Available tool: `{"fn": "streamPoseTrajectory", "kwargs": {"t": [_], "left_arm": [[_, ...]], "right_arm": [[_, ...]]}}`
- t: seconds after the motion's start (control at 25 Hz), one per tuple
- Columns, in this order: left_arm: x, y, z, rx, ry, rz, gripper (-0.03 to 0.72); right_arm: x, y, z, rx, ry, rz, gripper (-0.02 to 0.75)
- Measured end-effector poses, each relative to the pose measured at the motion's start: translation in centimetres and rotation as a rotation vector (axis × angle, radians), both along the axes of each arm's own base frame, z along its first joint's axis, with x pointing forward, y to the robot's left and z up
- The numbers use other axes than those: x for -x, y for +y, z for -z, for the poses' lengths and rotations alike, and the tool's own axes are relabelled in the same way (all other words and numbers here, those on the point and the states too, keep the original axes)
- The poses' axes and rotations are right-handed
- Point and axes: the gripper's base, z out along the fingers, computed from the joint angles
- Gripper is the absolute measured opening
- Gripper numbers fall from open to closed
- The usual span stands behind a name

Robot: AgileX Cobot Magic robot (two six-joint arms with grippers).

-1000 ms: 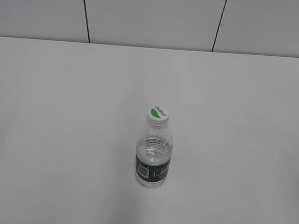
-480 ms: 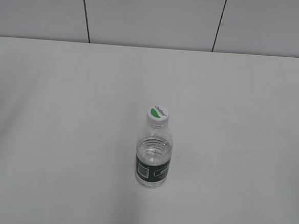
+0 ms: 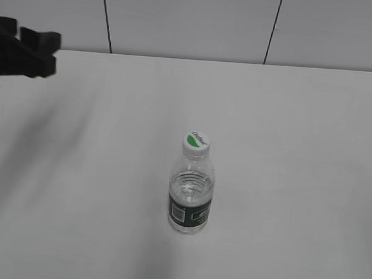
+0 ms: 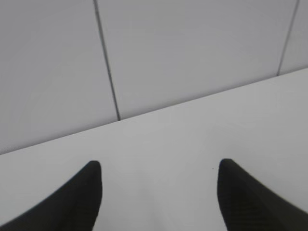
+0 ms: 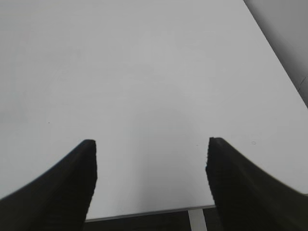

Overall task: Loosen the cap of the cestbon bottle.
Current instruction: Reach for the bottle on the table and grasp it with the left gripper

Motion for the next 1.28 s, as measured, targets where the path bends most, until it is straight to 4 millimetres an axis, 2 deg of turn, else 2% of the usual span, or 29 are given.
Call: {"fn": "streamPoseTrajectory", "kwargs": {"t": [0.16,0.24,0.36,0.48,0.84,1.28], "left_arm": [[-0.8,-2.0,4.1,0.045,-0.002,0.139,0.450],[-0.7,-2.6,5.4,0.089,-0.002,0.226,0.450],[-0.2,-3.7,7.0,0.083,0.008,0.448,0.450],[0.6,-3.7,8.2,0.098,0.061,0.624,0.449],[3.5,-3.9,9.5,0.052,0.119,1.019,0.448],[4.0,-4.0,9.3,0.063,0.110,1.084,0.402]], "right_arm": [[0.0,0.0,0.0,0.000,0.000,0.000,0.547],[0.0,0.0,0.0,0.000,0.000,0.000,0.547],[0.0,0.0,0.0,0.000,0.000,0.000,0.547],[0.0,0.0,0.0,0.000,0.000,0.000,0.547],[0.0,0.0,0.0,0.000,0.000,0.000,0.547],[0.0,0.0,0.0,0.000,0.000,0.000,0.547]]}}
